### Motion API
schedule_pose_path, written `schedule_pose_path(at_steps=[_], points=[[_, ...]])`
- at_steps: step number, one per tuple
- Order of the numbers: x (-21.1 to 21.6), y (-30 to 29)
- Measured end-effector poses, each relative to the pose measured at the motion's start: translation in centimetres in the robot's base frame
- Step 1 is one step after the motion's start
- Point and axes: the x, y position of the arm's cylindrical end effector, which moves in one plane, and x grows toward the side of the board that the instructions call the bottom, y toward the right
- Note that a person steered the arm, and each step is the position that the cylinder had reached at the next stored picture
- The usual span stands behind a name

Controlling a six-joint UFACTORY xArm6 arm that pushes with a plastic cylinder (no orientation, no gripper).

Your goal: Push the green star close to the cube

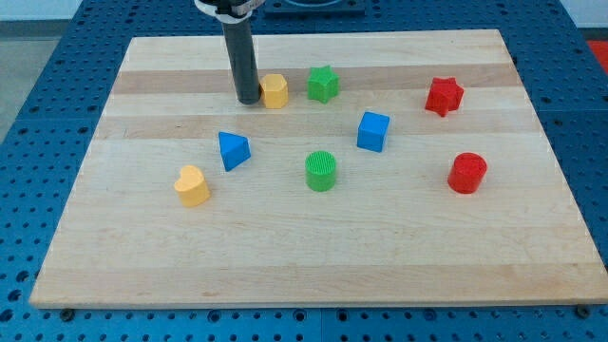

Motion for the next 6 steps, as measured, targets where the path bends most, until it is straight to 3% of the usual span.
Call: schedule_pose_path(at_steps=[1, 3, 4, 5, 6], points=[[-0.4, 3.5], [-0.7, 4.2], [-1.1, 1.7], [-6.5, 2.5], [-4.5, 9.5]])
